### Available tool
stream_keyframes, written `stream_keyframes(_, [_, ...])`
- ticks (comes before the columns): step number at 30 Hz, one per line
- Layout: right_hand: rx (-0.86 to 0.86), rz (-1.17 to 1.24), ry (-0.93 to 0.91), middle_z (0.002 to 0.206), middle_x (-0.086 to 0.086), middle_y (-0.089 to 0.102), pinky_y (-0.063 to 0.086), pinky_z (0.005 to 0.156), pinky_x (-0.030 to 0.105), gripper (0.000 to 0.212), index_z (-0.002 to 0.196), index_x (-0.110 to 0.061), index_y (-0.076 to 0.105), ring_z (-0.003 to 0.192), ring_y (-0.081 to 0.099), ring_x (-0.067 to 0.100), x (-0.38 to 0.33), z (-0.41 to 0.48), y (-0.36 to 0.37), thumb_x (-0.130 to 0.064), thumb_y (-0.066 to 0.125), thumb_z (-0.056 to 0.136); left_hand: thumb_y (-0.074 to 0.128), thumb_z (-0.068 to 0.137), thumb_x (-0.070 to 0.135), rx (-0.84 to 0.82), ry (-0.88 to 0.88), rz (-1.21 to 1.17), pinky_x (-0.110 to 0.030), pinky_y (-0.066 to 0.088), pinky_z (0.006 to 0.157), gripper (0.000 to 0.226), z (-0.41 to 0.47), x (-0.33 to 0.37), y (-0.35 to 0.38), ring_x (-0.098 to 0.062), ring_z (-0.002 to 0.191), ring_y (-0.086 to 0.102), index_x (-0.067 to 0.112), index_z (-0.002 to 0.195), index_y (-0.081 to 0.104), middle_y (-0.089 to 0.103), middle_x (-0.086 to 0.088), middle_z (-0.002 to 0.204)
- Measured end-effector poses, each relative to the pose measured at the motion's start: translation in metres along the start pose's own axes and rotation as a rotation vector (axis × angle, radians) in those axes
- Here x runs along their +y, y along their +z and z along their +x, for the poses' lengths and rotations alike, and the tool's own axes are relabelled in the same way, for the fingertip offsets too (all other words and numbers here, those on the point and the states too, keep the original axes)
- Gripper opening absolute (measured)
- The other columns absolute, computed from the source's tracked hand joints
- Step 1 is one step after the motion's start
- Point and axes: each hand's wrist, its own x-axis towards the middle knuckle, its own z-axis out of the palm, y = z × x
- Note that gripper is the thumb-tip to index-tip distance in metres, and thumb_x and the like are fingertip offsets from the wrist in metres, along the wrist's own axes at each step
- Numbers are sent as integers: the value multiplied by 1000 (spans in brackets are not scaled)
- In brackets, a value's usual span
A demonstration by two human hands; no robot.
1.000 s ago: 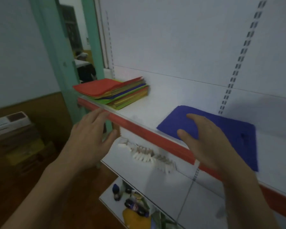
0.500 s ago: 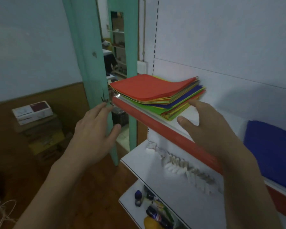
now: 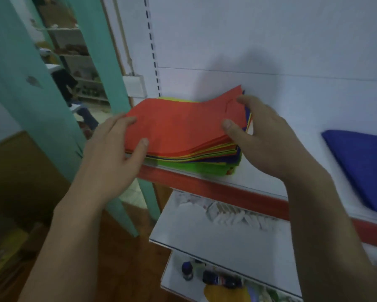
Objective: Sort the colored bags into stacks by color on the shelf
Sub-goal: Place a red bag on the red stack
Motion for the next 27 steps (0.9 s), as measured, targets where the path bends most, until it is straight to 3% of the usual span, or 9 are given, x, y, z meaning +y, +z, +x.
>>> stream_keyframes(2, [57, 36, 56, 142, 0, 48, 29, 95, 25, 59, 149, -27, 34, 117, 45, 12, -7, 0, 9, -50, 50, 98, 43, 92, 53, -49, 62, -33, -47, 35, 111, 61, 20, -10, 4, -25, 134, 43, 18, 142, 47, 47, -4, 146])
stream_keyframes(5, [147, 75, 139, 141, -3, 50, 34, 97, 26, 56, 146, -28, 38, 121, 48, 11, -15, -2, 25, -50, 52, 97, 47, 93, 52, -130, 137, -71, -46, 37, 109, 57, 43, -27, 11, -25, 130, 48, 19, 139, 52, 53, -3, 141])
stream_keyframes(9, [241, 60, 259, 131, -3, 57, 45, 94, 32, 52, 142, -28, 46, 103, 58, 12, -24, 3, 39, -49, 54, 96, 44, 90, 62, -267, 196, -68, -52, 36, 110, 60, 71, -47, 24, -24, 128, 51, 23, 135, 54, 56, 0, 137])
stream_keyframes(14, [405, -18, 371, 125, -1, 63, 42, 93, 27, 42, 135, -24, 57, 110, 58, 16, -31, 6, 55, -33, 57, 94, 32, 91, 65, -433, 293, 8, -52, 29, 115, 62, 80, -53, 40, -16, 138, 40, 29, 138, 48, 45, 5, 149])
stream_keyframes(17, [523, 0, 393, 120, -6, 68, 48, 97, 32, 40, 129, -24, 64, 107, 62, 13, -36, 4, 59, -32, 62, 90, 23, 83, 72, -449, 352, 48, -46, 27, 117, 77, 77, -42, 43, -15, 145, 29, 31, 145, 42, 34, 4, 157])
stream_keyframes(23, [682, 45, 399, 103, -14, 70, 55, 87, 35, 29, 109, -34, 71, 91, 65, 6, -36, -4, 43, -22, 64, 84, 24, 81, 74, -441, 424, -40, -41, 27, 117, 77, 82, -41, 46, -13, 147, 25, 35, 145, 41, 31, 6, 159])
stream_keyframes(27, [653, 36, 407, 92, -24, 65, 51, 73, 23, 24, 98, -41, 66, 81, 62, 0, -36, -8, 38, -19, 63, 87, 6, 70, 86, -430, 316, 132, -46, 26, 118, 95, 98, -71, 37, -24, 146, 26, 39, 150, 26, 35, 0, 155])
